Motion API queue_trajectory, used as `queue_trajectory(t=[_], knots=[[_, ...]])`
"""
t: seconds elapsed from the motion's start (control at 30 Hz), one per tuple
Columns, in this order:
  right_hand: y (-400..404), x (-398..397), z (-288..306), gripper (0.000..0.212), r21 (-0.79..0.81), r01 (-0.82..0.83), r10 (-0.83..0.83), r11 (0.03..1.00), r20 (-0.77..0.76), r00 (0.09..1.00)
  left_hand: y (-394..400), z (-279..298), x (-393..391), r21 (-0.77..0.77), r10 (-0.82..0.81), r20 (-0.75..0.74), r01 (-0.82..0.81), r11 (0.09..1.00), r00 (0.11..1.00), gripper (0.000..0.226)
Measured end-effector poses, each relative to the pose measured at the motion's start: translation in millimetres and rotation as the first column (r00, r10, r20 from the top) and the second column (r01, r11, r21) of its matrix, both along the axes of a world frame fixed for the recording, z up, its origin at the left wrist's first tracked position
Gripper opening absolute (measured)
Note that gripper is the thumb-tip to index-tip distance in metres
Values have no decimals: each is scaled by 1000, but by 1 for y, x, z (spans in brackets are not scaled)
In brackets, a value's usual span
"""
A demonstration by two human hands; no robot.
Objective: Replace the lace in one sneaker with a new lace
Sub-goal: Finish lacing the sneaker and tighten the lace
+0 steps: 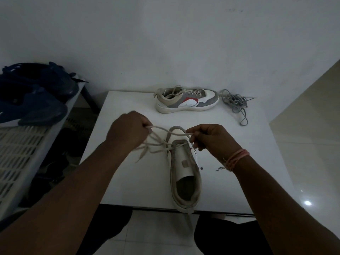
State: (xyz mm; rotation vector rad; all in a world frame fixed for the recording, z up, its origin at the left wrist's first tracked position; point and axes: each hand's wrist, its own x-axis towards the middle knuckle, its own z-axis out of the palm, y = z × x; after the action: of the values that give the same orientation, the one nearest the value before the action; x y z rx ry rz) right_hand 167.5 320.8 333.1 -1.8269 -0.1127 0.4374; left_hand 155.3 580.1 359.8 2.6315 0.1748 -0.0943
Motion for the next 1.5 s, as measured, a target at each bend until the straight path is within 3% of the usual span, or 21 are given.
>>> queue_trajectory(t=[0.03,0.1,0.17,0.23,0.3,0.4,0.5,0.57,0.63,0.73,1.1,1.33,1.5], knots=[[3,-1,0,24,3,-29,29,1000,-12,1000,-8,-3,-2,43,-63,-3,64,997,998,39],[7,-3,1,16,27,-65,65,998,-36,997,-29,-4,-6,-30,-208,39,209,977,977,55],[11,-5,3,6,94,-64,71,993,-71,995,-47,-4,-9,-178,-278,62,285,942,959,37],[11,-5,3,8,113,-50,59,992,-78,995,-58,-11,-11,-239,-257,79,269,933,963,19],[7,-5,3,12,22,-34,36,999,-59,998,-65,-18,-15,-248,-162,140,193,949,977,15],[0,-5,1,23,-287,-37,47,957,30,998,-67,-27,-19,-251,-45,175,89,964,984,15],[6,-12,-4,32,-400,-123,116,908,-43,992,-70,-37,-21,-147,-100,73,110,983,992,17],[10,-16,-8,21,-436,-88,93,895,-11,996,-74,-41,-23,-82,-130,65,135,987,989,18],[9,-13,-8,11,-434,-25,22,901,-12,1000,-78,-43,-24,4,-152,86,152,988,985,20],[6,-11,-4,13,-348,7,-61,938,-145,987,-82,-49,-24,86,-175,110,166,982,978,24],[3,-10,-3,12,-227,23,-77,974,-231,970,-86,-58,-29,-246,-5,31,12,969,1000,22],[1,-10,-5,14,-246,-36,-4,969,-160,987,-93,-60,-35,-110,-109,173,130,985,979,24],[9,-14,-16,13,-310,69,-100,948,-86,991,-99,-53,-39,154,32,146,-55,986,989,35]])
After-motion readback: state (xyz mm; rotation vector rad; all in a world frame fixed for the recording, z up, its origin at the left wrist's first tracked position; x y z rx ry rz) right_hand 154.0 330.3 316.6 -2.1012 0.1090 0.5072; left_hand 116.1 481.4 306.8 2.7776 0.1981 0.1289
